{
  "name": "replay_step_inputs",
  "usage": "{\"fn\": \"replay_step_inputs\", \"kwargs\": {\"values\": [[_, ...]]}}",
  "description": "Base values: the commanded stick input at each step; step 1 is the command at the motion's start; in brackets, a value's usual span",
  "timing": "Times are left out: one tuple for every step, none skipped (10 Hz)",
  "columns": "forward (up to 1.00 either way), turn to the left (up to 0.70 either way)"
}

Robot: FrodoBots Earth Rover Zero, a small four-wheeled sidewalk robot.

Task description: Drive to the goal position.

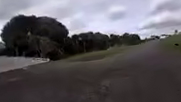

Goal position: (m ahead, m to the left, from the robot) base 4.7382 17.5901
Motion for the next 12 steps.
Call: {"fn": "replay_step_inputs", "kwargs": {"values": [[0.70,0.35],[0.70,0.35],[0.70,0.35],[0.70,0.35],[0.70,0.35],[0.70,0.35],[0.70,0.35],[0.70,0.35],[0.70,0.35],[0.70,0.35],[0.70,0.35],[0.70,0.35]]}}
